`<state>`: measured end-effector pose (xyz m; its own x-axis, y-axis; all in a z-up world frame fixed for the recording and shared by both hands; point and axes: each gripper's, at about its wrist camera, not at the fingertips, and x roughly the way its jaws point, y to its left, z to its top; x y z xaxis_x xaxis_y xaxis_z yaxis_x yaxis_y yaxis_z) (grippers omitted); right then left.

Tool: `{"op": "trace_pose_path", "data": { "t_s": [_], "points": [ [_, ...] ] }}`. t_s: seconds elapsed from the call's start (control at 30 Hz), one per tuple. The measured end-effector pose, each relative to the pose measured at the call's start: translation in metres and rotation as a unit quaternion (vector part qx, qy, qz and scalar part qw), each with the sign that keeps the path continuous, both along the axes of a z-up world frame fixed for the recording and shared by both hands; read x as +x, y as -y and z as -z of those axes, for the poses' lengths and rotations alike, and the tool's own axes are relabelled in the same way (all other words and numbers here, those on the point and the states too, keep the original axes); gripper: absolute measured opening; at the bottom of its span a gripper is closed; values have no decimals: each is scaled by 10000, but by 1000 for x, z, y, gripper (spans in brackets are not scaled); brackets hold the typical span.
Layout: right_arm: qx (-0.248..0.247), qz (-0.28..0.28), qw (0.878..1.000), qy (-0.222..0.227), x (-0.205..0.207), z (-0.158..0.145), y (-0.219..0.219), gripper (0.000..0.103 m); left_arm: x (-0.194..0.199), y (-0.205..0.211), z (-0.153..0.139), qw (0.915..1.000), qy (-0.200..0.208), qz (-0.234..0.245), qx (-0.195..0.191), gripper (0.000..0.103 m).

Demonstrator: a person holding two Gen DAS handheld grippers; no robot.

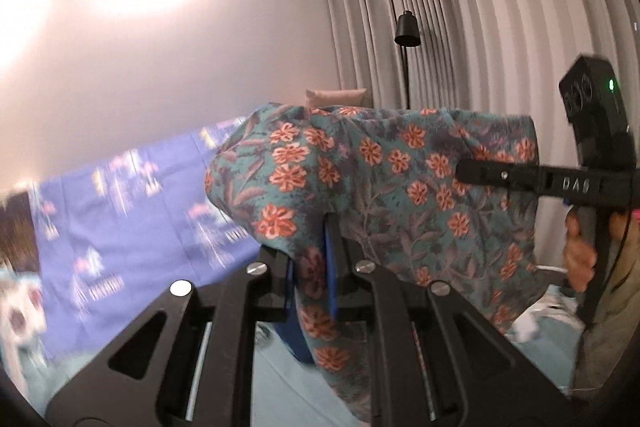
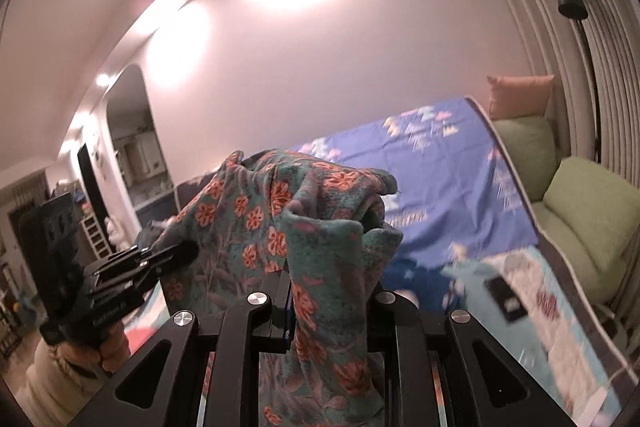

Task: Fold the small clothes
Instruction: 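Lift the folded shirt with both grippers and carry it onto the navy cloth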

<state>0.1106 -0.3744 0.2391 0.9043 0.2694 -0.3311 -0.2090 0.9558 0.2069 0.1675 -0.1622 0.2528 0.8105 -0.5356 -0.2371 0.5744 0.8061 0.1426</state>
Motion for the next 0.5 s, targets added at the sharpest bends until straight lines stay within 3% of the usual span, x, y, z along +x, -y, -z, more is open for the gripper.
{"op": "trace_pose_path", "data": {
  "t_s": [0.13, 0.23, 0.43, 0.5],
  "points": [
    [51, 157, 9998, 61, 53, -14, 13, 19, 52, 23, -6, 9996, 104, -221, 120, 14],
    [80, 221, 9997, 29, 92, -3, 25, 19, 87, 32, 5, 9995, -42, -290, 81, 14],
    [331, 248, 9983, -413, 191, 58, 57, 19, 185, 47, 72, 9964, -643, -541, 81, 14],
    [319, 274, 9969, -662, 224, 90, 66, 19, 219, 57, 109, 9931, -818, -789, 281, 21]
  ]
}}
